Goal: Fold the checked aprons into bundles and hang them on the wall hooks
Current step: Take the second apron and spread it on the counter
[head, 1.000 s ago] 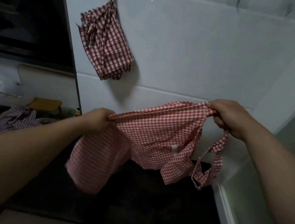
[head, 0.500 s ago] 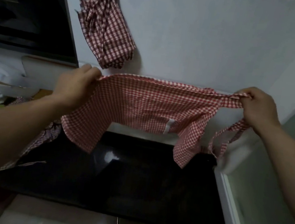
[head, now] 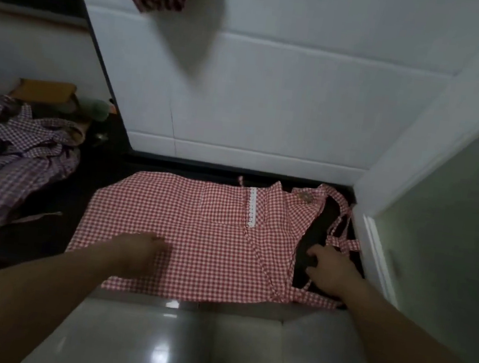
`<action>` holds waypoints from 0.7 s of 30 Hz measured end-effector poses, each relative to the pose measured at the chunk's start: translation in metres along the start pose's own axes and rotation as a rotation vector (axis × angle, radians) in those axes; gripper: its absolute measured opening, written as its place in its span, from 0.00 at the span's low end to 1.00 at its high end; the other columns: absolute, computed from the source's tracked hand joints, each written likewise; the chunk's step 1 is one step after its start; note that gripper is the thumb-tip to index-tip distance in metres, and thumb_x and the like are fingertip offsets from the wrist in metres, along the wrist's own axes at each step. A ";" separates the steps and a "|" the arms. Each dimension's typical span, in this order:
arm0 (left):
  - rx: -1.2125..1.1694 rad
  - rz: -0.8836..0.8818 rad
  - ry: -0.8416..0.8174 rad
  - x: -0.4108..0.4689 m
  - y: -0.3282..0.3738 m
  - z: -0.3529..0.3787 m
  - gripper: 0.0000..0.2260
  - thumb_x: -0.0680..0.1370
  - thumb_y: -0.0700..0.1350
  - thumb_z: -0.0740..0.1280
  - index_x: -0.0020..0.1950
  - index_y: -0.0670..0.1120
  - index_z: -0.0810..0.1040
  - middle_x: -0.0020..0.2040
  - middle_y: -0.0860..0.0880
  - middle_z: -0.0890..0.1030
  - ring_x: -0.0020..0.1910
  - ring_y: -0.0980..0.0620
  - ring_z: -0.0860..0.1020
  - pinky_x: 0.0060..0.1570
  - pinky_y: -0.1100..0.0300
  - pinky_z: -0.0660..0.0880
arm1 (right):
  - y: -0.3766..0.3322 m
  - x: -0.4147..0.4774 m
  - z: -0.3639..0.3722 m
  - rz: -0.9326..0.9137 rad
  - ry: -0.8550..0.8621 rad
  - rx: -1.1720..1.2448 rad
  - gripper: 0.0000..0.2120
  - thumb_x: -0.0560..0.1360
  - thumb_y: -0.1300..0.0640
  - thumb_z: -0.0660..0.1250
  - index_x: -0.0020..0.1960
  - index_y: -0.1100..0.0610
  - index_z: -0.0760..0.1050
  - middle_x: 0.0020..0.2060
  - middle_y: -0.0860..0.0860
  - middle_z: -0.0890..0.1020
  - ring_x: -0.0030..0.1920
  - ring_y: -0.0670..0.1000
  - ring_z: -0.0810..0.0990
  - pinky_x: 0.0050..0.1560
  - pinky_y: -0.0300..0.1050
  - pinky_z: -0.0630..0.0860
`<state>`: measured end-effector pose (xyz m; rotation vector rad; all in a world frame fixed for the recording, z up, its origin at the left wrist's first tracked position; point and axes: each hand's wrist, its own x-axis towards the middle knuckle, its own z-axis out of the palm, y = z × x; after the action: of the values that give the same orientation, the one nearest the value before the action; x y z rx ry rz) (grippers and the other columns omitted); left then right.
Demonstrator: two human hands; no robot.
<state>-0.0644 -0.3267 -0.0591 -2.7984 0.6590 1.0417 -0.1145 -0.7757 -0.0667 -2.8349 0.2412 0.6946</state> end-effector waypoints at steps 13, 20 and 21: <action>-0.042 -0.011 0.101 0.060 0.032 0.007 0.30 0.80 0.66 0.62 0.80 0.62 0.59 0.80 0.48 0.61 0.76 0.42 0.66 0.73 0.42 0.68 | 0.012 0.030 0.077 0.084 0.116 0.408 0.14 0.69 0.59 0.74 0.51 0.51 0.75 0.51 0.58 0.80 0.51 0.57 0.80 0.51 0.48 0.75; -0.054 0.244 0.272 0.080 0.106 -0.017 0.29 0.80 0.56 0.66 0.80 0.61 0.61 0.76 0.49 0.67 0.71 0.46 0.70 0.70 0.47 0.71 | 0.017 0.030 0.069 -0.067 0.112 0.252 0.13 0.69 0.68 0.66 0.52 0.58 0.79 0.48 0.57 0.77 0.50 0.59 0.78 0.52 0.51 0.74; -0.027 0.287 0.280 0.085 0.120 -0.020 0.29 0.81 0.55 0.66 0.80 0.61 0.60 0.78 0.48 0.65 0.73 0.44 0.69 0.72 0.46 0.69 | 0.017 0.027 0.066 -0.080 0.100 0.193 0.13 0.70 0.68 0.65 0.53 0.59 0.78 0.49 0.56 0.76 0.49 0.59 0.77 0.50 0.50 0.73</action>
<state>-0.0458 -0.4705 -0.0901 -2.9635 1.1119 0.6982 -0.1236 -0.7791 -0.1396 -2.6805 0.1976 0.4856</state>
